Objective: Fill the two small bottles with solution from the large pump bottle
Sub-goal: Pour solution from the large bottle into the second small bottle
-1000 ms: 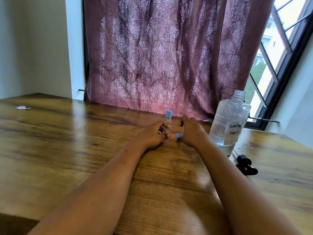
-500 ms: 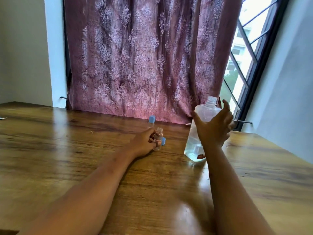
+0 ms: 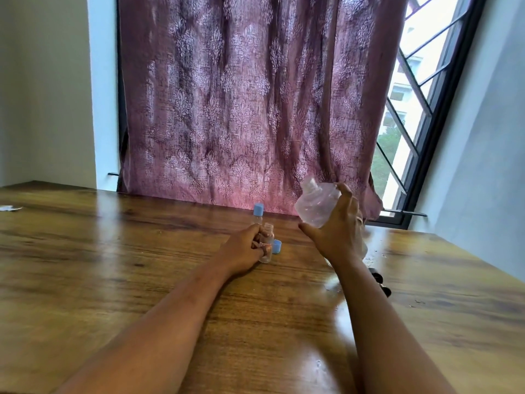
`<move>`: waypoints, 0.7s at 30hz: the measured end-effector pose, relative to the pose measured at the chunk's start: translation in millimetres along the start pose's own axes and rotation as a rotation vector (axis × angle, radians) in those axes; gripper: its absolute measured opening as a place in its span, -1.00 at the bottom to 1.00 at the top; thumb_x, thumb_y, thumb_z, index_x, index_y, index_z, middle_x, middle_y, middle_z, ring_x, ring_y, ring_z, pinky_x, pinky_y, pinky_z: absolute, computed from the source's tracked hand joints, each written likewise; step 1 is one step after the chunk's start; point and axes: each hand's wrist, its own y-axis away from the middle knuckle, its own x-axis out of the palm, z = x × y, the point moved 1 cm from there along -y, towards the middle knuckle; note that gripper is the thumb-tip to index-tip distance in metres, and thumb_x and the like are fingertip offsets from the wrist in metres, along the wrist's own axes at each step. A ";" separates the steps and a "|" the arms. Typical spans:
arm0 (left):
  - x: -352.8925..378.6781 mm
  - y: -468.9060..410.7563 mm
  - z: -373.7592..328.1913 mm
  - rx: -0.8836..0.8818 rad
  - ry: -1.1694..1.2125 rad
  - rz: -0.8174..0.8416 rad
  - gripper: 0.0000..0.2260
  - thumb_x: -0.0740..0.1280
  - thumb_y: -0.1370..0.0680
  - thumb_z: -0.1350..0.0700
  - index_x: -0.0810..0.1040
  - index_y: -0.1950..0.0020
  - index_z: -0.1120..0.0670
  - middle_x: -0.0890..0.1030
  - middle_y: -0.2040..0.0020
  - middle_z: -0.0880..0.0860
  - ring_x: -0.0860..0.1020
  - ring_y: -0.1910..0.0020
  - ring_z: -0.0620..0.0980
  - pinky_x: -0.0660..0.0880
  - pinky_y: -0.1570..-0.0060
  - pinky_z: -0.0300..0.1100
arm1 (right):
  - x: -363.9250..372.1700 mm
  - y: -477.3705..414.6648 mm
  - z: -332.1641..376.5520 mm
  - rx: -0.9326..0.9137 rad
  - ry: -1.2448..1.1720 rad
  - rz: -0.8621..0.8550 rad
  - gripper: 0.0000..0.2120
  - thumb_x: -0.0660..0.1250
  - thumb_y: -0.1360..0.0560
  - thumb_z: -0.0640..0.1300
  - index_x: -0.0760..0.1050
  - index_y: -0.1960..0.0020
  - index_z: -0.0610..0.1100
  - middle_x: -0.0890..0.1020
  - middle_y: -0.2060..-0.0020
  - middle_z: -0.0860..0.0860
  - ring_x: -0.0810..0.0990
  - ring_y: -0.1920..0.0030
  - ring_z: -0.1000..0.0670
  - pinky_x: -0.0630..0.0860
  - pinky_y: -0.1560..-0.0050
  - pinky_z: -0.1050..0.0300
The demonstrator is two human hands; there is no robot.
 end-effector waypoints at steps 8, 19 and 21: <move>-0.7 3.7 -1.6 -0.005 0.039 0.047 -0.43 0.32 -0.42 -0.06 0.25 -0.40 -0.12 0.55 -0.19 -0.02 0.53 -0.16 -0.01 0.45 -0.23 0.08 | 16.4 5.1 -8.3 -0.108 0.330 0.023 -0.09 0.52 -0.23 -0.02 0.05 -0.40 0.01 0.35 -0.29 -0.10 0.37 -0.28 -0.25 0.17 -0.32 -0.36; 1.2 1.6 -0.8 0.036 0.086 0.052 -0.53 0.34 -0.50 0.10 0.31 -0.38 -0.07 0.55 -0.17 0.03 0.56 -0.10 0.01 0.50 -0.19 0.05 | 31.7 9.2 -15.6 -0.193 0.425 0.063 -0.11 0.41 -0.22 -0.30 0.05 -0.42 0.05 0.29 -0.31 -0.06 0.25 -0.37 -0.20 -0.10 -0.44 -0.24; 1.3 2.0 -0.8 0.058 0.106 0.041 -0.62 0.34 -0.49 0.12 0.38 -0.26 -0.11 0.56 -0.07 -0.01 0.58 -0.05 0.01 0.52 -0.15 0.05 | 31.8 9.9 -14.2 -0.201 0.434 0.062 -0.10 0.41 -0.22 -0.33 0.02 -0.39 0.06 0.30 -0.29 -0.06 0.25 -0.37 -0.20 -0.11 -0.45 -0.24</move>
